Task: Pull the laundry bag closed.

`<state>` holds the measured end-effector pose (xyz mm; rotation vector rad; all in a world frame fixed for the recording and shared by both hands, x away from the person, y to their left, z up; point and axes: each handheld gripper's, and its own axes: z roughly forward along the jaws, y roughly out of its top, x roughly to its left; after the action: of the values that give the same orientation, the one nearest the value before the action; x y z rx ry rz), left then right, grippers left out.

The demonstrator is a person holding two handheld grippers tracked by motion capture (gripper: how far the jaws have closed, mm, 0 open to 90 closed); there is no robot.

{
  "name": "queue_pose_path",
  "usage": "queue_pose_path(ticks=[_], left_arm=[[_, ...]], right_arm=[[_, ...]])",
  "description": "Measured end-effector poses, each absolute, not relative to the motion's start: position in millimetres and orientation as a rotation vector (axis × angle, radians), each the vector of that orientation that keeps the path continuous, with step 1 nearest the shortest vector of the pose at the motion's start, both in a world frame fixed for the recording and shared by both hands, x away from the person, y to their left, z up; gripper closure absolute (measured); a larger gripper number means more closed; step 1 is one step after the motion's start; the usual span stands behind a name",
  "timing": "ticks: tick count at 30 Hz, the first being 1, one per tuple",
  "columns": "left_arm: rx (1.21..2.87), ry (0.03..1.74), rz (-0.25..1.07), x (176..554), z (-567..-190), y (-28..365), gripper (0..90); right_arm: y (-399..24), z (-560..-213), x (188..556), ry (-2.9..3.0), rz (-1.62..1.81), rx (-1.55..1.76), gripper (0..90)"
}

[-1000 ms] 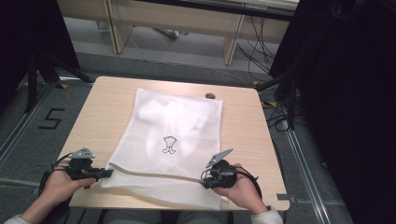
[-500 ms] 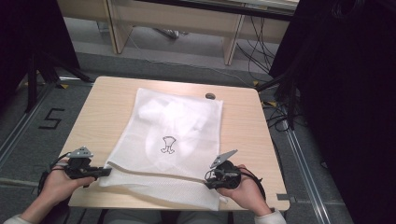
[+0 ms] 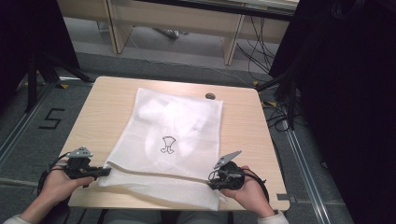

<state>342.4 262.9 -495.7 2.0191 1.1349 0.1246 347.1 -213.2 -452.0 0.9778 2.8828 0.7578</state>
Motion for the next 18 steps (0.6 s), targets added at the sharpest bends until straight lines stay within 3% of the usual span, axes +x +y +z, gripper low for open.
queue_pose_path(ticks=[18], left_arm=[[2.020, 1.140, 0.122, 342.4, -495.8, 262.7, 85.8]], right_arm=[[-225.9, -454.2, 344.9, 2.875, 0.751, 1.003, 82.2]])
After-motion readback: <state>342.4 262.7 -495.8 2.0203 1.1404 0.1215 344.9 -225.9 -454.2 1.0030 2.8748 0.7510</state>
